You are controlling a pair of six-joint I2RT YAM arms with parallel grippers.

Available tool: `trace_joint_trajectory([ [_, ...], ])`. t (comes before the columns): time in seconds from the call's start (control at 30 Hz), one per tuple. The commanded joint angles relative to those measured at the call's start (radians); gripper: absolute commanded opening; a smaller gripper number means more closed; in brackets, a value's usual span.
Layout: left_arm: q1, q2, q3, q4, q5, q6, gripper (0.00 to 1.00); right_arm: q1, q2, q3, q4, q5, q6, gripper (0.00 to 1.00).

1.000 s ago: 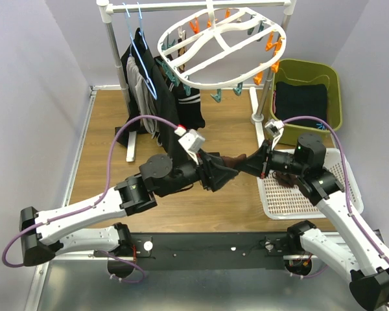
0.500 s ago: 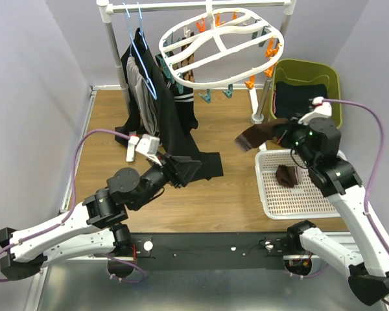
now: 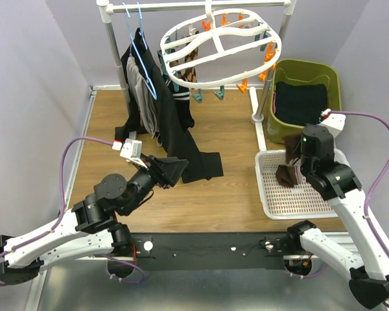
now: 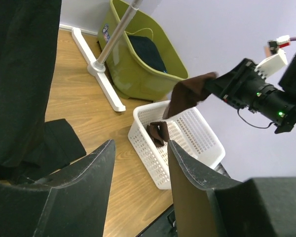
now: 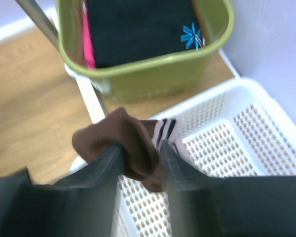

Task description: Remove the socks clipped to the hanger

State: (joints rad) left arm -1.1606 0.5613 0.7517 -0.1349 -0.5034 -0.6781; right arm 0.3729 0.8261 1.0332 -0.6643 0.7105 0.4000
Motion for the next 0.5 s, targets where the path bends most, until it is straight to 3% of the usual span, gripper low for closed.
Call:
trace_joint_trajectory([
  [0.0,-0.004,-0.006,0.021,-0.032,-0.046,-0.005,0.55,0.001,0.028,-0.004,-0.064,-0.061,0.004,0.57],
  [0.17,-0.004,-0.020,0.021,-0.038,-0.058,-0.006,0.55,0.000,0.065,0.040,-0.107,-0.143,-0.033,0.78],
  [0.27,-0.002,-0.021,0.021,-0.038,-0.067,-0.005,0.55,0.001,0.062,0.048,-0.103,-0.181,-0.046,0.81],
  [0.37,-0.004,-0.018,0.023,-0.037,-0.075,-0.001,0.54,0.001,0.039,0.024,-0.013,-0.371,-0.098,0.94],
  [0.4,-0.004,-0.018,0.023,-0.038,-0.083,-0.001,0.54,0.001,0.038,0.009,0.027,-0.558,-0.119,0.95],
  [0.47,-0.004,-0.020,0.021,-0.037,-0.093,0.000,0.52,0.001,0.048,-0.062,0.209,-0.771,-0.128,0.98],
])
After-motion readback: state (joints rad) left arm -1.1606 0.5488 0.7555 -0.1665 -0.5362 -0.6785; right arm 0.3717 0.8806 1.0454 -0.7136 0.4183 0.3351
